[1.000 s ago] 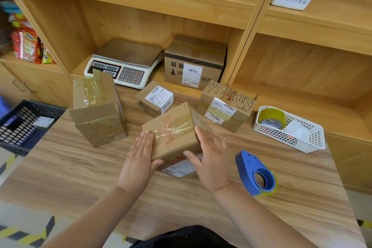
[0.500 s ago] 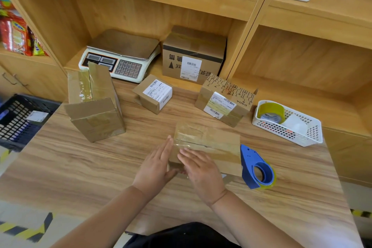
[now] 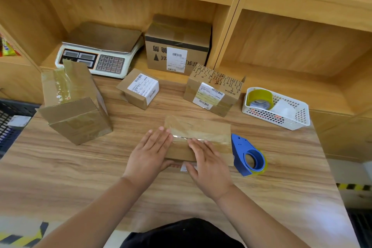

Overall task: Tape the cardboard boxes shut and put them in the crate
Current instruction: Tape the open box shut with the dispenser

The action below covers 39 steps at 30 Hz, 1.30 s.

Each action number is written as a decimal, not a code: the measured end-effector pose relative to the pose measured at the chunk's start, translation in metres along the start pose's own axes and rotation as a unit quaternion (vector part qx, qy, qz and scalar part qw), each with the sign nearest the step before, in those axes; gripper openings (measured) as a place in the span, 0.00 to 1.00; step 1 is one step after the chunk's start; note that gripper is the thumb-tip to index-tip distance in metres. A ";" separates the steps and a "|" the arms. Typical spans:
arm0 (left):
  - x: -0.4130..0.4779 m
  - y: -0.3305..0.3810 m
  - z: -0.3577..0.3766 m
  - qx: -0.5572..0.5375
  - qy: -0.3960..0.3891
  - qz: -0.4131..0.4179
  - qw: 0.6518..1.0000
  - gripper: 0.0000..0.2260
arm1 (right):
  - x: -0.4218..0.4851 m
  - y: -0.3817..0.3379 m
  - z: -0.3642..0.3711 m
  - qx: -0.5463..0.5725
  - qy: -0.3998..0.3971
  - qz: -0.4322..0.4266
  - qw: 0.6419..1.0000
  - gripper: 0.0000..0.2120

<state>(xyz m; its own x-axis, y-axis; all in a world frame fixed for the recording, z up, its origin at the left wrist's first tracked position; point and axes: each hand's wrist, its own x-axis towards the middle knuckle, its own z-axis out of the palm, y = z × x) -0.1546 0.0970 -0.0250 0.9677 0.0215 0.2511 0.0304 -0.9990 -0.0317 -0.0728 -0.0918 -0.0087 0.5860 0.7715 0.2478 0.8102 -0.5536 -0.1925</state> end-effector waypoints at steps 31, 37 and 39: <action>0.031 0.030 -0.006 -0.077 -0.066 0.020 0.995 0.31 | 0.009 0.009 -0.021 -0.065 -0.078 0.090 0.991 0.37; 0.029 0.034 -0.006 -0.057 -0.075 0.031 0.995 0.33 | -0.013 0.037 -0.024 -0.090 -0.078 0.088 0.989 0.35; 0.029 0.036 -0.008 -0.054 -0.070 0.030 0.996 0.33 | -0.018 0.039 -0.022 -0.085 -0.079 0.100 0.988 0.35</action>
<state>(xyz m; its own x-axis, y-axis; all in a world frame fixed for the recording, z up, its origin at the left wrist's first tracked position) -0.1275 0.0615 -0.0112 0.9927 -0.0402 0.1137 -0.0477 -0.9968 0.0638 -0.0513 -0.1347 0.0004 0.7362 0.6735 0.0662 0.6767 -0.7340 -0.0573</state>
